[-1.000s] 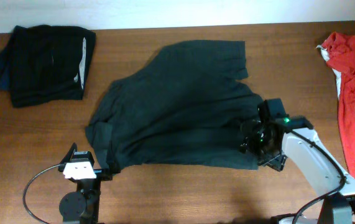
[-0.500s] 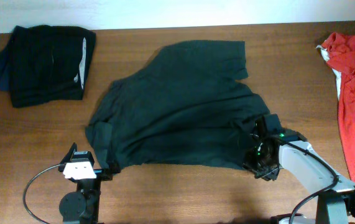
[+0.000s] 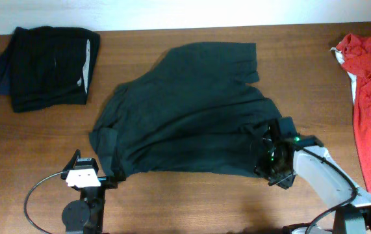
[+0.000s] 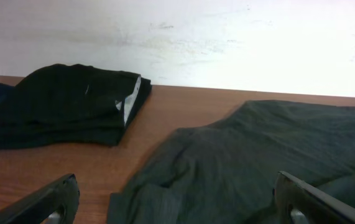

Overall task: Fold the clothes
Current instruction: 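Drag the green t-shirt leftward onto the table center with right gripper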

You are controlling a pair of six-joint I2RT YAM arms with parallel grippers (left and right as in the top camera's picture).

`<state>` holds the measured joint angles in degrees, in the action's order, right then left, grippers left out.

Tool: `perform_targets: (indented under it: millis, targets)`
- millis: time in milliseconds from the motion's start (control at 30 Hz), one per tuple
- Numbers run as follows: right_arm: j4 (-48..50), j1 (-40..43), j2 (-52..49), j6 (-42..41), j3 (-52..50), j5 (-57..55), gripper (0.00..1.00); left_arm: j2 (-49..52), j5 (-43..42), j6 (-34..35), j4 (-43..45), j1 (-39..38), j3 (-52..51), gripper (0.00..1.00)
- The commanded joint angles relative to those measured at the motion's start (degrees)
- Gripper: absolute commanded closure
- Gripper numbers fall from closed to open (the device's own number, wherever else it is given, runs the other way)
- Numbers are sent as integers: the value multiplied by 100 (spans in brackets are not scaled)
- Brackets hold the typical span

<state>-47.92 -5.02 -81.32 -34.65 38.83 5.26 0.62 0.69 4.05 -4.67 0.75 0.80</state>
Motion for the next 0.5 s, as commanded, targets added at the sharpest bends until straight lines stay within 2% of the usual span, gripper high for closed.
perform_targets:
  millis: [0,33,67,100,300,467]
  targets:
    - [393,22,26,-83,-393,164,42,-28,0,-70,-13,-22,-28,1]
    - [450,22,26,-101,-420,164,43,-28,0,-70,-13,-22,-28,1]
    - [496,22,26,-129,-420,162,48,-28,0,-70,-13,-22,-28,1]
    - [542,22,26,-186,-420,162,58,-28,0,-70,-13,-22,-28,1]
    - [420,24,28,-184,-269,61,94,-28,0,-70,-13,-22,-28,1]
    - [-1263,28,83,-184,1147,-599,96,-28,0,-70,-13,-22,-28,1]
